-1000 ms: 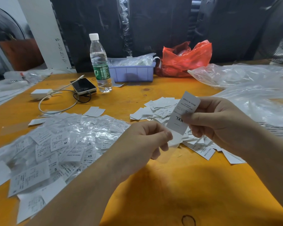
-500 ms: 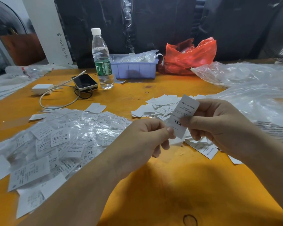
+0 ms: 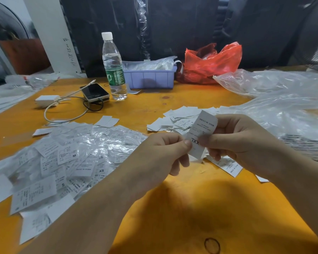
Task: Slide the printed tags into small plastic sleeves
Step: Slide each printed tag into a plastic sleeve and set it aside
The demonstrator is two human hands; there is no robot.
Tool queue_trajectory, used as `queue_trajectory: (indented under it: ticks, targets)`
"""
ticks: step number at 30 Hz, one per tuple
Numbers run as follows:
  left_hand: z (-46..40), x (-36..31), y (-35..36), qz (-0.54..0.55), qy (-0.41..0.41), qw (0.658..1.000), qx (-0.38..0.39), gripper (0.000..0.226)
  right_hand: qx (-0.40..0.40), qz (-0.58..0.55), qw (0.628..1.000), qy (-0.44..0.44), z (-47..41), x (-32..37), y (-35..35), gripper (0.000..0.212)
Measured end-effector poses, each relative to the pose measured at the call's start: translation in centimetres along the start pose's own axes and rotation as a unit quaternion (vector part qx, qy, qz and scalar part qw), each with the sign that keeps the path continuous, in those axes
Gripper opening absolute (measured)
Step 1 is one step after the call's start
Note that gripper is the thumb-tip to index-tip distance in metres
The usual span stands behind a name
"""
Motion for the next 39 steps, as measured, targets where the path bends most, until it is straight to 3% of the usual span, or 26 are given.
queue_trajectory:
  ticks: [6,12,16,20,25,39]
  targets:
    - [0.0,0.0,-0.1,-0.002,0.0,1.0,-0.002,0.033,0.021,-0.004,1.0,0.012,-0.2,0.0,0.1,0.035]
    - [-0.2,0.2,-0.1,-0.01,-0.005,1.0,-0.009,0.029,-0.052,-0.015,0.998,0.009,-0.1,0.6,-0.8,0.018]
    - [-0.3,0.4,-0.3,0.004,-0.003,1.0,-0.021,0.025,-0.056,0.033,0.998,0.007,0.1,0.9,-0.9,0.019]
    - [-0.3,0.5,-0.5,0.008,0.0,0.999,-0.039,0.024,-0.039,0.064,0.997,0.011,0.1,0.8,-0.8,0.006]
    - [-0.3,0.7,-0.4,-0.011,-0.009,0.999,-0.035,0.024,0.004,0.081,0.996,0.026,0.0,0.7,-0.3,0.008]
    - [-0.3,0.5,-0.2,0.03,-0.005,0.999,-0.039,0.03,0.0,0.101,0.995,0.017,0.1,0.7,-0.5,0.01]
Point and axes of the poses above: each hand's wrist, its own z-axis away from the middle knuckle, its own y-axis out of the palm, x = y × z, the point moved 2 cm from there along -z, towards the middle knuckle, and after that the axes turned 7 degrees about x, right-handed, at the moved point
